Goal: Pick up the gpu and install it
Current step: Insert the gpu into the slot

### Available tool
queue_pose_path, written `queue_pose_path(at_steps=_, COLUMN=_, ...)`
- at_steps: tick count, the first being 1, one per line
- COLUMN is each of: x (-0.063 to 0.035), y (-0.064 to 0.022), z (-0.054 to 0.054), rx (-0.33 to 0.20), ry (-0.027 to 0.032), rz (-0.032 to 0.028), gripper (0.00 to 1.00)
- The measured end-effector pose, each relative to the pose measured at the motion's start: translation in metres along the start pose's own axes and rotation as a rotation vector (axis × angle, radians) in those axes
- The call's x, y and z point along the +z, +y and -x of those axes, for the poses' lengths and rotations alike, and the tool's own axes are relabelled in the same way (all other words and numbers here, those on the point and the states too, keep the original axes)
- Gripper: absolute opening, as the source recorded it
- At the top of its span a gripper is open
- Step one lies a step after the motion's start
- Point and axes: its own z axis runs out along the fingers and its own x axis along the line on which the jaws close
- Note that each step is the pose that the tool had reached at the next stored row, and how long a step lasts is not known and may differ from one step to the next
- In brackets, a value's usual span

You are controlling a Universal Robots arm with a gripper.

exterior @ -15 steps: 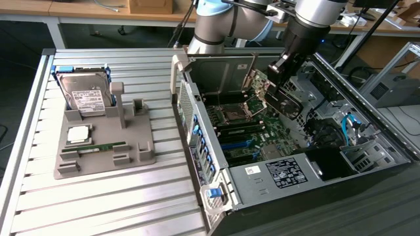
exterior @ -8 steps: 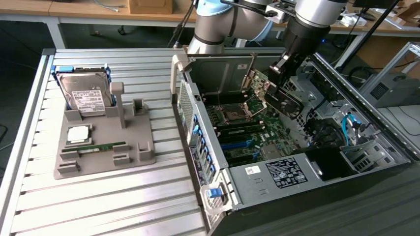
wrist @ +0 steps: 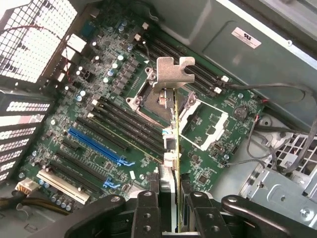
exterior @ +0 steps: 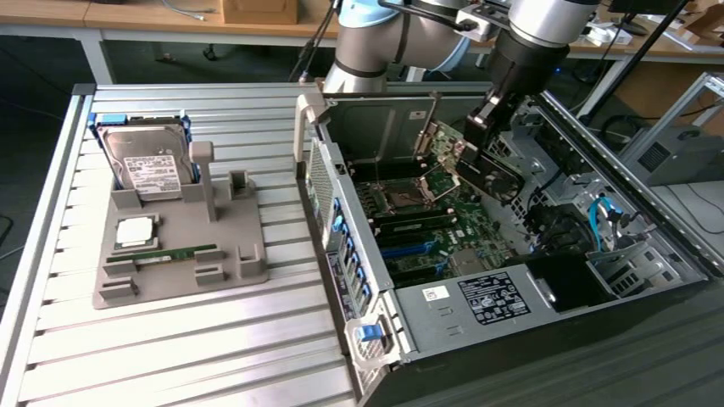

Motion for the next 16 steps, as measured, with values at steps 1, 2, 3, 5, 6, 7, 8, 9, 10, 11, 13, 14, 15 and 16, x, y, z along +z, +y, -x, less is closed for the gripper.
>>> queue_pose_path(at_steps=1, x=0.0000, y=0.0000, z=0.0000, rx=-0.008, ry=0.0001, rz=0.0002, gripper=0.27)
queue_pose_path(at_steps=2, x=0.0000, y=0.0000, z=0.0000, rx=-0.020, ry=0.0002, rz=0.0006, gripper=0.27)
queue_pose_path(at_steps=3, x=0.0000, y=0.0000, z=0.0000, rx=-0.028, ry=0.0003, rz=0.0008, gripper=0.27)
queue_pose_path(at_steps=5, x=0.0000, y=0.0000, z=0.0000, rx=-0.041, ry=0.0005, rz=0.0011, gripper=0.27)
queue_pose_path(at_steps=6, x=0.0000, y=0.0000, z=0.0000, rx=-0.047, ry=0.0006, rz=0.0013, gripper=0.27)
queue_pose_path(at_steps=7, x=0.0000, y=0.0000, z=0.0000, rx=-0.054, ry=0.0007, rz=0.0014, gripper=0.27)
queue_pose_path(at_steps=8, x=0.0000, y=0.0000, z=0.0000, rx=-0.059, ry=0.0007, rz=0.0016, gripper=0.27)
queue_pose_path(at_steps=9, x=0.0000, y=0.0000, z=0.0000, rx=-0.066, ry=0.0007, rz=0.0018, gripper=0.27)
queue_pose_path(at_steps=10, x=0.0000, y=0.0000, z=0.0000, rx=-0.072, ry=0.0008, rz=0.0020, gripper=0.27)
queue_pose_path(at_steps=11, x=0.0000, y=0.0000, z=0.0000, rx=-0.083, ry=0.0009, rz=0.0022, gripper=0.27)
queue_pose_path(at_steps=13, x=0.0001, y=0.0000, z=0.0000, rx=-0.095, ry=0.0011, rz=0.0026, gripper=0.27)
queue_pose_path(at_steps=14, x=0.0000, y=0.0000, z=0.0000, rx=-0.103, ry=0.0012, rz=0.0028, gripper=0.27)
queue_pose_path(at_steps=15, x=0.0000, y=0.0000, z=0.0000, rx=-0.109, ry=0.0013, rz=0.0029, gripper=0.27)
queue_pose_path(at_steps=16, x=0.0001, y=0.0000, z=0.0000, rx=-0.116, ry=0.0014, rz=0.0031, gripper=0.27)
